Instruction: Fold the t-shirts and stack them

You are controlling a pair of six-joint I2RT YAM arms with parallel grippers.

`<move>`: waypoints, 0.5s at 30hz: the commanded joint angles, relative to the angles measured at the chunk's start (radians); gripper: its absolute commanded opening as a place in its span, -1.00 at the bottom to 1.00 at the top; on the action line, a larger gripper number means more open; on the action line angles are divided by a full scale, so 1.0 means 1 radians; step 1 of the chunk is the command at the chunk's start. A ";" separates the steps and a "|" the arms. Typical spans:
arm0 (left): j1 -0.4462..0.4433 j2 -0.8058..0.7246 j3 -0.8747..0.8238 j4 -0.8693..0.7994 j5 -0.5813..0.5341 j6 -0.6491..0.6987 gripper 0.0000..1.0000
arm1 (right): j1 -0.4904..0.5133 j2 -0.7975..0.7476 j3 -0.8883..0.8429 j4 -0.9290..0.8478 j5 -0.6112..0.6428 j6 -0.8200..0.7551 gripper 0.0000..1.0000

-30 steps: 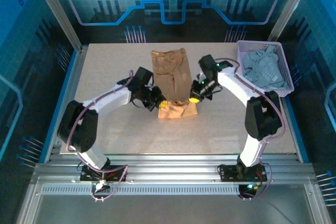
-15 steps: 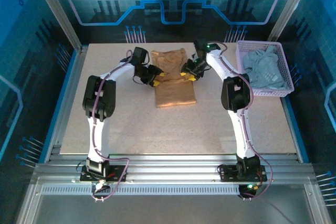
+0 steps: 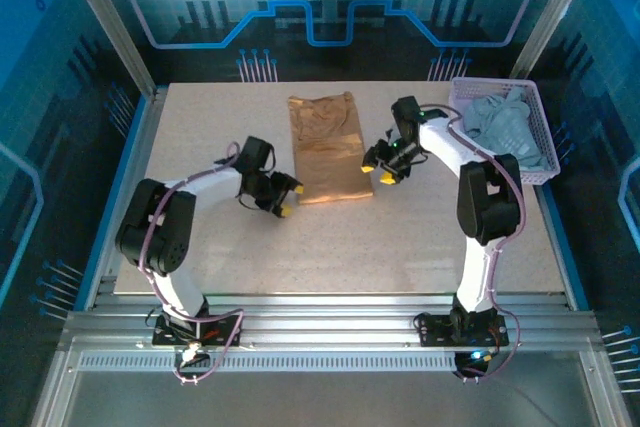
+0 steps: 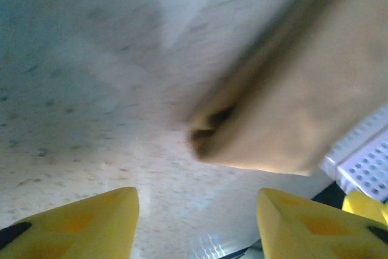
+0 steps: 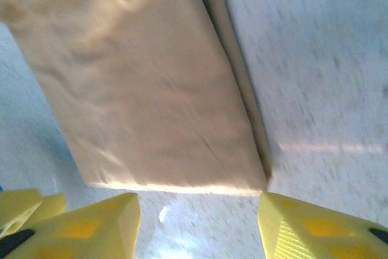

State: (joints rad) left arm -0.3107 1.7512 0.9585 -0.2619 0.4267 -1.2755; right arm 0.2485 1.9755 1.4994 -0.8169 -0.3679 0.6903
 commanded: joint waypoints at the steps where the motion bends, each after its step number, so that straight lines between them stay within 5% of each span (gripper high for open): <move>1: -0.033 0.030 -0.061 0.214 0.010 -0.187 0.20 | -0.007 -0.006 -0.105 0.127 -0.078 0.060 0.12; 9: -0.047 0.090 -0.010 0.276 -0.050 -0.189 0.22 | -0.007 0.047 -0.164 0.197 -0.111 0.112 0.09; 15: -0.044 0.152 0.030 0.278 -0.057 -0.183 -0.14 | -0.006 0.111 -0.114 0.217 -0.115 0.148 -0.08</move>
State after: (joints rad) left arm -0.3500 1.8420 0.9615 -0.0711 0.4191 -1.4628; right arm 0.2485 2.0426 1.3567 -0.6258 -0.4572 0.8082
